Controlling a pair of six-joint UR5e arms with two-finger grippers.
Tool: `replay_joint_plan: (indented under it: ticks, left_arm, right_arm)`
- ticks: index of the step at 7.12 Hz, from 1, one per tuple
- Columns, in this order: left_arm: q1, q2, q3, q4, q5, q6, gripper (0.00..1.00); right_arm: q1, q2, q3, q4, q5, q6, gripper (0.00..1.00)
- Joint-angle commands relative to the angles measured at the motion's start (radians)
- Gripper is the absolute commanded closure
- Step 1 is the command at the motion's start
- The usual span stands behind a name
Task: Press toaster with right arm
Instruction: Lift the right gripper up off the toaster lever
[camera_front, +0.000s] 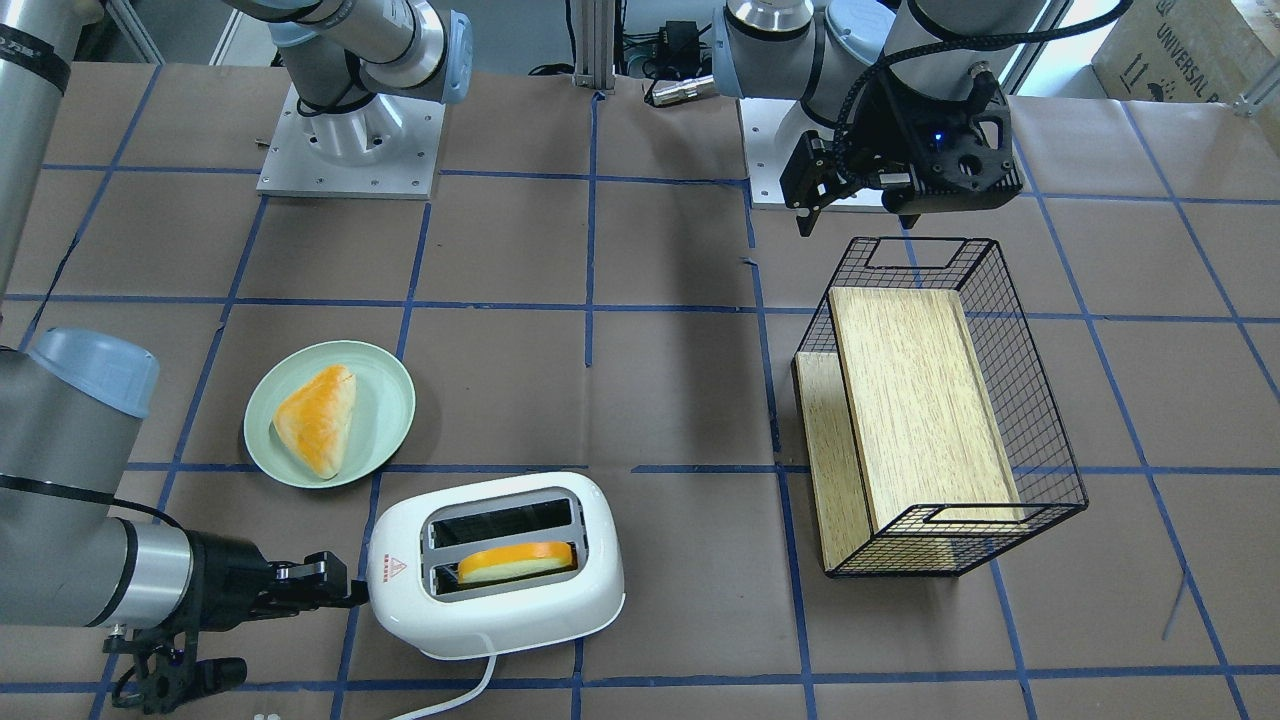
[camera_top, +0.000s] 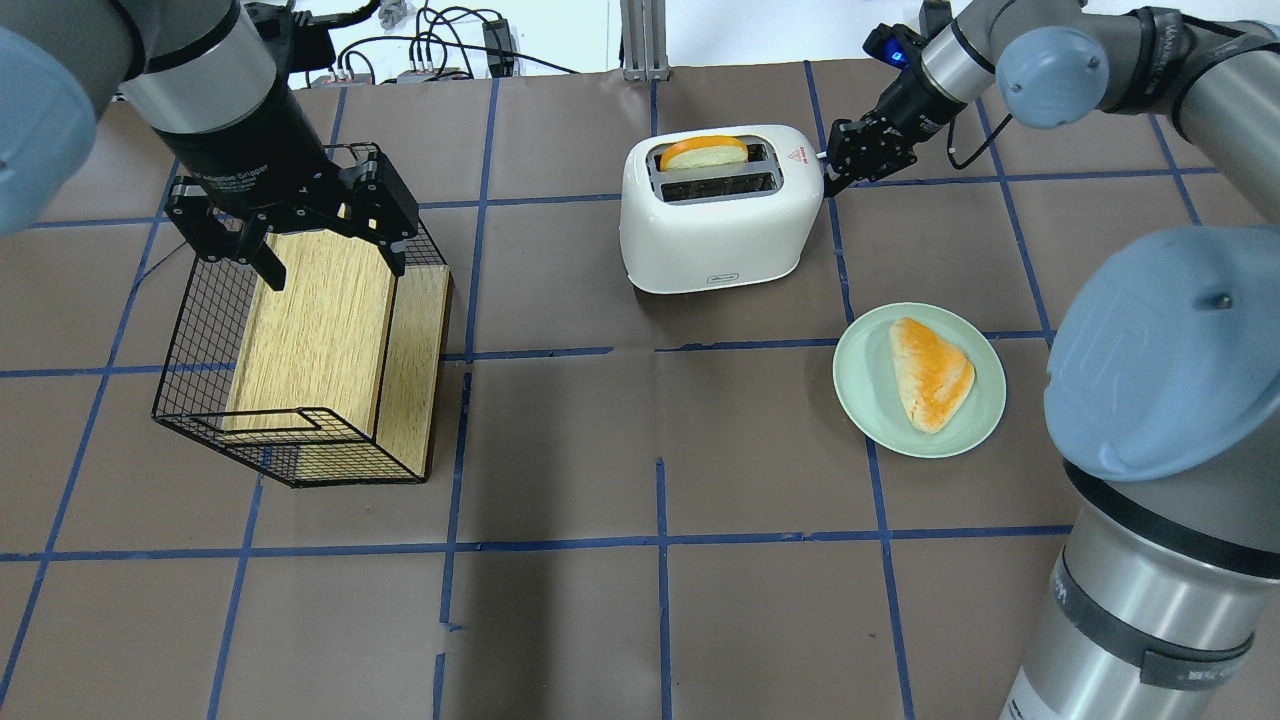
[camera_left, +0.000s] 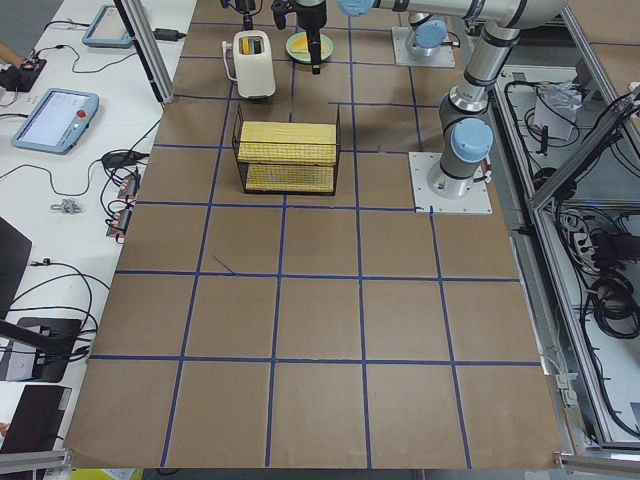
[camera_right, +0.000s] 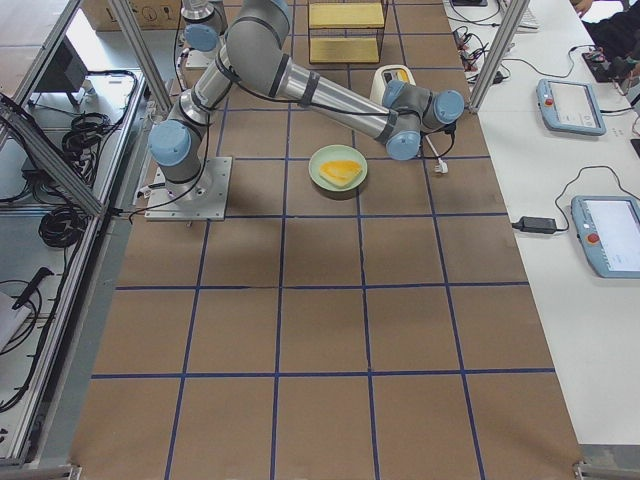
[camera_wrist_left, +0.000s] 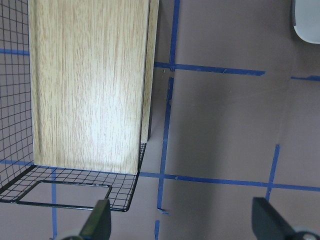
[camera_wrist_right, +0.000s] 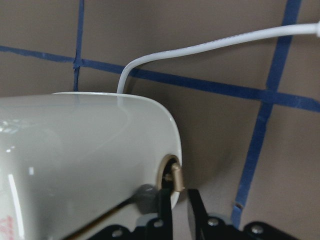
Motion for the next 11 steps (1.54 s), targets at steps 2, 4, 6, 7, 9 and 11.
replay_joint_plan:
  ticks: [2, 4, 6, 7, 9, 11]
  left_arm:
    - [0.000, 0.000, 0.000, -0.001, 0.000, 0.000, 0.00]
    - [0.000, 0.000, 0.000, 0.000, 0.000, 0.000, 0.00]
    - [0.000, 0.000, 0.000, -0.001, 0.000, 0.000, 0.00]
    - [0.000, 0.000, 0.000, 0.000, 0.000, 0.000, 0.00]
    - [0.000, 0.000, 0.000, 0.000, 0.000, 0.000, 0.00]
    - [0.000, 0.000, 0.002, 0.000, 0.000, 0.000, 0.00]
  right_arm:
    - [0.063, -0.026, -0.150, 0.014, -0.305, 0.005, 0.00]
    - [0.054, -0.051, -0.244, 0.016, -0.199, 0.086, 0.00]
    - [0.073, -0.139, -0.231, 0.020, -0.377, 0.096, 0.00]
    - [0.113, -0.222, -0.165, 0.081, -0.413, 0.100, 0.00]
    - [0.121, -0.457, 0.069, 0.187, -0.421, 0.151, 0.00]
    - [0.100, -0.662, 0.298, 0.227, -0.409, 0.163, 0.00]
